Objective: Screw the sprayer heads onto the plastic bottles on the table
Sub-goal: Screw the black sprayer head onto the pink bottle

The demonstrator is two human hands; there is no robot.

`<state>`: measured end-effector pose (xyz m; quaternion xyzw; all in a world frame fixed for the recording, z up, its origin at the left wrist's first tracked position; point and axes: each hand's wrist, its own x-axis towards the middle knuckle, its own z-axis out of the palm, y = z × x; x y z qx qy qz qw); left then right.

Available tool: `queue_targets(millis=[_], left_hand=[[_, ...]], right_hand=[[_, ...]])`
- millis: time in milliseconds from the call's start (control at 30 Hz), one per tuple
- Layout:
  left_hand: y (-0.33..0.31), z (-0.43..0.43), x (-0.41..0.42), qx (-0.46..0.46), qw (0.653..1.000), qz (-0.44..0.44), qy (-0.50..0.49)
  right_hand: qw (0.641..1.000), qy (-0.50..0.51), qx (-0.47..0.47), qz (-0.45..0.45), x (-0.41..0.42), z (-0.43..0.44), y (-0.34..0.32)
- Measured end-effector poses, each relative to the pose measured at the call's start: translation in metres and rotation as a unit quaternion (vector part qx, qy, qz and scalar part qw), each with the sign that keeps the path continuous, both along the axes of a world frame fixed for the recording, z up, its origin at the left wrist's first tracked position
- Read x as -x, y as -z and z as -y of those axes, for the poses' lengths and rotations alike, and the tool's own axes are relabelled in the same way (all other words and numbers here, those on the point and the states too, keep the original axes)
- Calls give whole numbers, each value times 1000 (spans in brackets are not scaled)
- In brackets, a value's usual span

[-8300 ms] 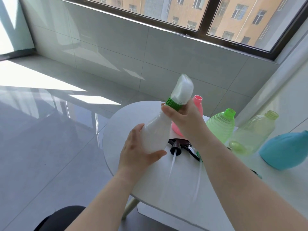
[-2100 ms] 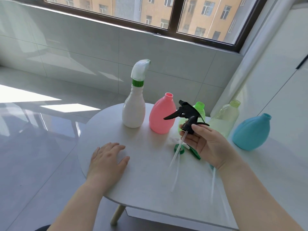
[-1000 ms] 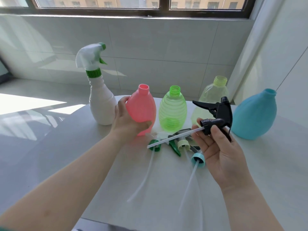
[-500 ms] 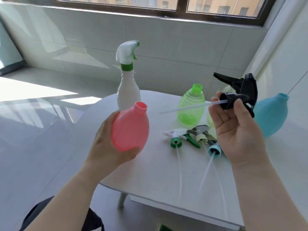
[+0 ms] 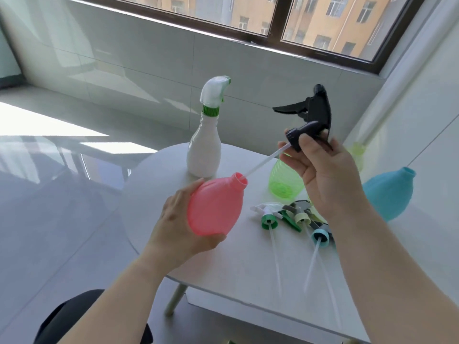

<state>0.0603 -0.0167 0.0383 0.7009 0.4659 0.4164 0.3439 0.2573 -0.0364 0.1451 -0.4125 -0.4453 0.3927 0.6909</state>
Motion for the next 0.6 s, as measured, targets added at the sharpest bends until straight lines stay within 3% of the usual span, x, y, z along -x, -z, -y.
queue_targets(millis=[233, 600], left_hand=[[3, -3, 0, 22, 1000, 14, 7], [8, -8, -1, 36, 999, 37, 17]], right_hand=[[975, -53, 89, 197, 28, -15, 23], [956, -100, 89, 261, 40, -19, 24]])
